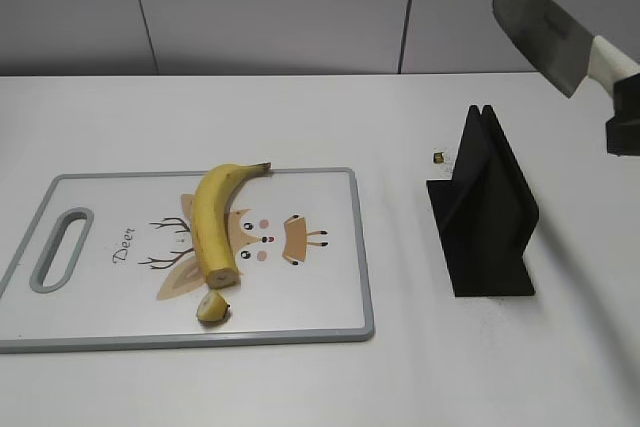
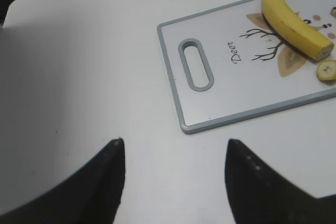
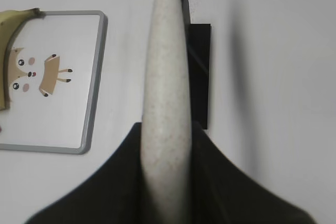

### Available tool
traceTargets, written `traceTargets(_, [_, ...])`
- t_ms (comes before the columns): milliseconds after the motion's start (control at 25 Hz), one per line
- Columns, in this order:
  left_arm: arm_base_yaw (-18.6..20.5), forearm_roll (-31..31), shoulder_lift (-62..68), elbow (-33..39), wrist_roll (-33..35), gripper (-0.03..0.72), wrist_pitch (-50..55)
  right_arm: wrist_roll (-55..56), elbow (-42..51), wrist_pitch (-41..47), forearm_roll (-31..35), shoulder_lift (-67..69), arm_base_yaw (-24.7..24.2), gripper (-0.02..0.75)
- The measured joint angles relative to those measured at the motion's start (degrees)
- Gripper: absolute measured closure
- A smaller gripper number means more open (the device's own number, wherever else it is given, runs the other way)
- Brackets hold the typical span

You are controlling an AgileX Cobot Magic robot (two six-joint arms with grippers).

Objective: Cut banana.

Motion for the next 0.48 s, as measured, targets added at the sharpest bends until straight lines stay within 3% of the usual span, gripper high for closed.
traceTargets(480, [0.0,0.7,-3.5,0.1,-3.9,0.099,-0.3,0.5,0.2,-3.0,-1.7,8.6,0.0,0.578])
